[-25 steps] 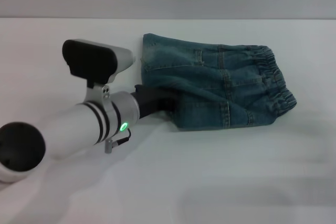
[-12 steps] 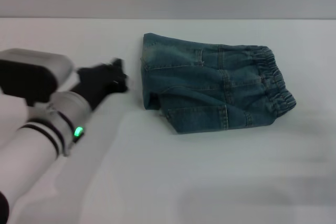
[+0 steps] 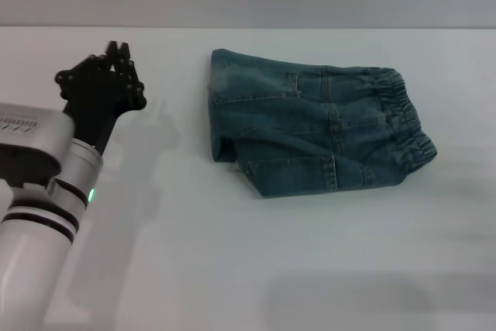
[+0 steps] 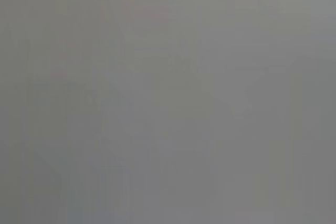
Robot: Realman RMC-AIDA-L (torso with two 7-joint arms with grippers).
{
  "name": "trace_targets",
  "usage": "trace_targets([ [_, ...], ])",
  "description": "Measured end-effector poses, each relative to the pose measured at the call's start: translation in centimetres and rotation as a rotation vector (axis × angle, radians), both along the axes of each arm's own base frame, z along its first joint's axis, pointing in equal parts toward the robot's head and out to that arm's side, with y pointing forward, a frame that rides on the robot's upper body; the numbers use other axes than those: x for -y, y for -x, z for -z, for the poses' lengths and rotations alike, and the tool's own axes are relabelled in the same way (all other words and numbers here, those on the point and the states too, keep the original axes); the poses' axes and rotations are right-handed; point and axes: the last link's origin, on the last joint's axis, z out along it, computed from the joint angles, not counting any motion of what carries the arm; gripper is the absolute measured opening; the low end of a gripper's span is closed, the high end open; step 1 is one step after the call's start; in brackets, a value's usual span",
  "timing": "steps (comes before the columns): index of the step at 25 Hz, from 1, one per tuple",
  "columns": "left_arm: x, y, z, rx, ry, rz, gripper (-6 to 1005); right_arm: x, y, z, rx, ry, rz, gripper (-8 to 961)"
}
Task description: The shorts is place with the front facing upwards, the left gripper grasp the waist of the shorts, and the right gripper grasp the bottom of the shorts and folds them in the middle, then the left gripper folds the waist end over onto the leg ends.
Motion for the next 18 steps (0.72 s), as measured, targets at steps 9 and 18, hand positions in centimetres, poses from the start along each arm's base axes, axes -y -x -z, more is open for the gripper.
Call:
trace_targets([
  [9,0.2,2.6,0.7,-0.024,0.012,-0.023,226,0.5,-1.2,-0.6,-0.044,-0.064,0.036,175],
  [18,1.5,2.8,0.8,-0.03,-0.039,0.048,570,0.1,-0.9,0.0,-0.036,-0.045,0.013,585],
])
